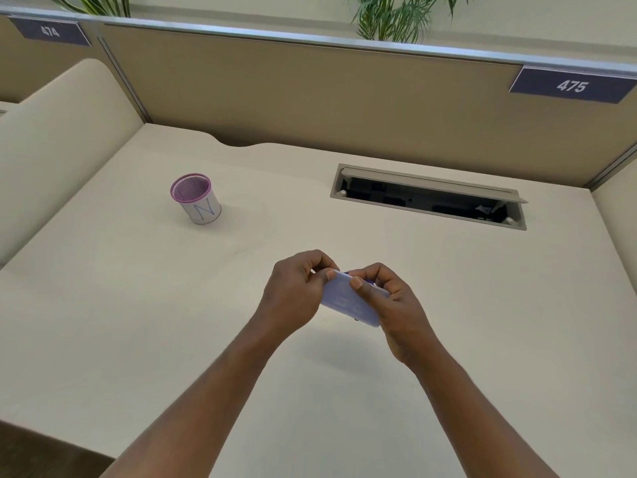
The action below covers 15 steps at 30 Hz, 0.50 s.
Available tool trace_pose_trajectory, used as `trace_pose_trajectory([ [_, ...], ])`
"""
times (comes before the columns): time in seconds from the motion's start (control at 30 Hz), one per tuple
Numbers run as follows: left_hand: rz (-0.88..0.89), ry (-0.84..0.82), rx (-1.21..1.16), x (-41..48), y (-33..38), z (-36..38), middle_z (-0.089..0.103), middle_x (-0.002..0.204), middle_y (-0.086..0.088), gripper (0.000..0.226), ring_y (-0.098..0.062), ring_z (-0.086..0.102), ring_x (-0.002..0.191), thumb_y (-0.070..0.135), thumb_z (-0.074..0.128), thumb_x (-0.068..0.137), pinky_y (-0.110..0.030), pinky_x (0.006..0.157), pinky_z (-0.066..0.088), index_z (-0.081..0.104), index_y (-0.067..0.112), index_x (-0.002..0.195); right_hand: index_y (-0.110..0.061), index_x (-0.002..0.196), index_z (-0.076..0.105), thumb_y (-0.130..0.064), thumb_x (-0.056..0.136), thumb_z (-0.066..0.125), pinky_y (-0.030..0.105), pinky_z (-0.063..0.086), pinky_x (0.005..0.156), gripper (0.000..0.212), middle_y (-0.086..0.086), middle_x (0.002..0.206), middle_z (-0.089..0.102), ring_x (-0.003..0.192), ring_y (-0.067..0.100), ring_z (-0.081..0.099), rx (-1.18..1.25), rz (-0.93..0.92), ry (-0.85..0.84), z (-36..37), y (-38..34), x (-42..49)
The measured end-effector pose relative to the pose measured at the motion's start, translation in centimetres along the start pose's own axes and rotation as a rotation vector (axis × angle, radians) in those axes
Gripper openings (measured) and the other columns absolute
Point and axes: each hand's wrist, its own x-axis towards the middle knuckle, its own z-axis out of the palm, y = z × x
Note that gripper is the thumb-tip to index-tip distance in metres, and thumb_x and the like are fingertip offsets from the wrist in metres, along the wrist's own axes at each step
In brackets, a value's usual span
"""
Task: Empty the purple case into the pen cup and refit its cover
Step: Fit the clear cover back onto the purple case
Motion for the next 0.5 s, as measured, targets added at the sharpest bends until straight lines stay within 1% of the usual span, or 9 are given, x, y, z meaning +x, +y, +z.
trace_pose_trajectory([
  [0.07,-0.023,-0.005,-0.029,-0.1,0.0,-0.1,0.063,0.065,0.022,0.022,0.0,0.053,0.062,0.01,0.061,0.094,-0.013,0.057,0.038,0.071,0.022,0.079,-0.023,0.091,0.069,-0.041,0.086,0.071,0.043,0.05,0.081,0.018,0.003,0.11,0.074,0.098,0.026,0.067,-0.011,-0.003,0.006,0.1,0.0,-0.1],
  [0.1,-0.036,-0.007,-0.051,-0.1,-0.1,-0.1,0.066,0.069,0.019,0.022,-0.001,0.054,0.063,0.011,0.061,0.094,-0.017,0.06,0.042,0.071,0.023,0.079,-0.023,0.093,0.07,-0.041,0.086,0.072,0.042,0.05,0.082,0.02,0.002,0.109,0.074,0.097,0.022,0.067,-0.019,-0.005,0.008,0.2,0.0,-0.1],
  [0.13,-0.049,-0.008,-0.083,-0.2,-0.1,-0.2,0.07,0.074,0.015,0.022,-0.007,0.059,0.068,0.011,0.061,0.094,-0.024,0.064,0.047,0.072,0.023,0.079,-0.023,0.094,0.07,-0.041,0.086,0.072,0.041,0.05,0.082,0.02,0.001,0.108,0.075,0.096,0.02,0.067,-0.026,-0.011,0.01,0.2,-0.1,-0.2],
  [0.2,-0.081,0.012,-0.174,-0.4,-0.1,-0.1,0.076,0.084,0.007,0.022,-0.023,0.068,0.081,0.011,0.062,0.094,-0.043,0.076,0.058,0.074,0.022,0.08,-0.023,0.094,0.071,-0.04,0.087,0.072,0.039,0.051,0.083,0.018,-0.003,0.108,0.076,0.098,0.017,0.069,-0.038,-0.033,0.014,0.2,-0.3,-0.2],
  [0.27,-0.114,0.047,-0.28,-0.8,0.1,0.0,0.077,0.088,0.004,0.02,-0.032,0.07,0.091,0.011,0.064,0.095,-0.053,0.086,0.06,0.077,0.021,0.084,-0.025,0.095,0.071,-0.038,0.088,0.071,0.034,0.053,0.083,0.014,-0.006,0.111,0.075,0.101,0.015,0.069,-0.065,-0.071,0.014,0.1,-0.7,-0.2],
  [0.37,-0.169,0.08,-0.394,-1.5,0.1,0.5,0.077,0.092,0.002,0.02,-0.036,0.068,0.1,0.011,0.064,0.097,-0.057,0.089,0.059,0.077,0.021,0.085,-0.028,0.095,0.071,-0.037,0.089,0.07,0.021,0.054,0.075,0.01,-0.009,0.113,0.074,0.103,0.009,0.067,-0.127,-0.139,0.012,0.1,-1.0,-0.3],
  [0.43,-0.19,0.099,-0.415,-1.8,0.1,0.9,0.076,0.095,-0.001,0.02,-0.039,0.065,0.103,0.012,0.062,0.099,-0.056,0.089,0.056,0.075,0.021,0.085,-0.029,0.096,0.071,-0.035,0.09,0.07,0.016,0.053,0.074,0.009,-0.011,0.113,0.073,0.104,0.009,0.066,-0.156,-0.163,0.019,0.1,-0.9,-0.4],
  [0.5,-0.202,0.125,-0.424,-2.0,0.1,1.2,0.075,0.095,-0.001,0.022,-0.039,0.065,0.103,0.011,0.061,0.099,-0.056,0.09,0.055,0.073,0.022,0.085,-0.027,0.098,0.071,-0.032,0.091,0.07,0.015,0.053,0.075,0.009,-0.011,0.112,0.073,0.104,0.009,0.066,-0.171,-0.185,0.027,0.2,-0.6,-0.5],
])
